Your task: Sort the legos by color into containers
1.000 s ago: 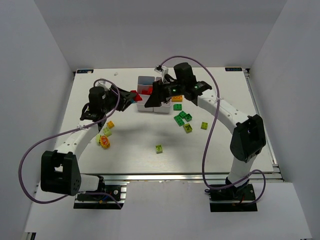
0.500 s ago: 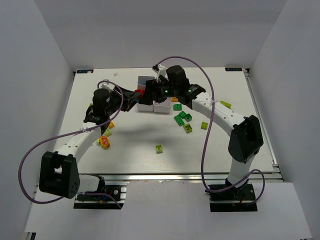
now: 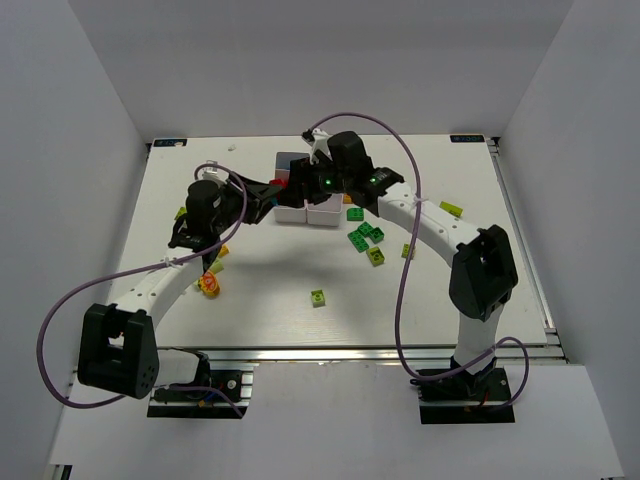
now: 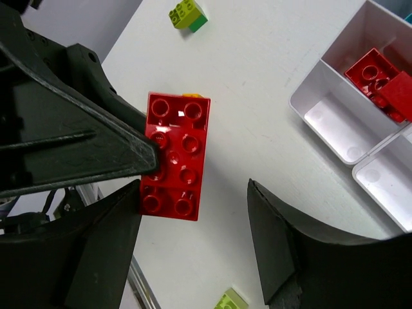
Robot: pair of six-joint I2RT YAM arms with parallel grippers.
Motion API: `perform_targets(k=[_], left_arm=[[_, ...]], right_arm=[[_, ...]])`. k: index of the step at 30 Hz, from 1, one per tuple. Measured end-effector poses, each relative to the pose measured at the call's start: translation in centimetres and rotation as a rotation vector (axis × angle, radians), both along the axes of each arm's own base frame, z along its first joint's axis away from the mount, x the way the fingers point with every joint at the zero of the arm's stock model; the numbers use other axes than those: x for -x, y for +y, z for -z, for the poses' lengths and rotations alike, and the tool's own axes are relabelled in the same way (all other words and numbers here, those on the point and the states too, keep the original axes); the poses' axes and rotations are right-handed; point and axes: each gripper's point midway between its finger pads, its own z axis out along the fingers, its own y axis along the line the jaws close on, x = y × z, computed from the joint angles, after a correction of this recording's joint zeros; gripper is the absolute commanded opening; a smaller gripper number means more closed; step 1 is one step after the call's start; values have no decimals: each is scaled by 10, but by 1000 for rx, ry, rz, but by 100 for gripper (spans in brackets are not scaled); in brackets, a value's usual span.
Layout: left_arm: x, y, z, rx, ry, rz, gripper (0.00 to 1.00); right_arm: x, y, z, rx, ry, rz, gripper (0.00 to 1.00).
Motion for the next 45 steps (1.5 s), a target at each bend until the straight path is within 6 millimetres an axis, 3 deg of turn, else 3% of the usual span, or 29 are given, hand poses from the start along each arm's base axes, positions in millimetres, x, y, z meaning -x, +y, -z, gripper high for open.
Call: perform_targets(k=[5, 13, 20, 22, 28, 32, 38, 45], left_arm=[[2, -1, 4, 2, 5, 1, 27], [1, 1, 7, 1, 11, -13, 27], [0, 2, 7, -1, 12, -18, 28], [0, 2, 8, -2, 14, -23, 33], [-1, 3, 9, -4, 14, -30, 53], [-1, 3, 8, -8, 8, -28, 65], [-2, 1, -3, -13, -50, -13, 77], [1, 4, -23, -35, -149, -1, 79]], right_arm=[[-3, 2, -7, -12, -20, 2, 67], [-5, 5, -3, -13, -16, -4, 62], [-3, 9, -3, -27, -9, -25, 50], [-2, 11, -4, -35, -5, -36, 45], [1, 15, -4, -47, -2, -54, 14], [1, 14, -5, -52, -2, -71, 0], [-3, 7, -8, -76, 1, -96, 0], [-20, -22, -4, -148, 49, -99, 0]])
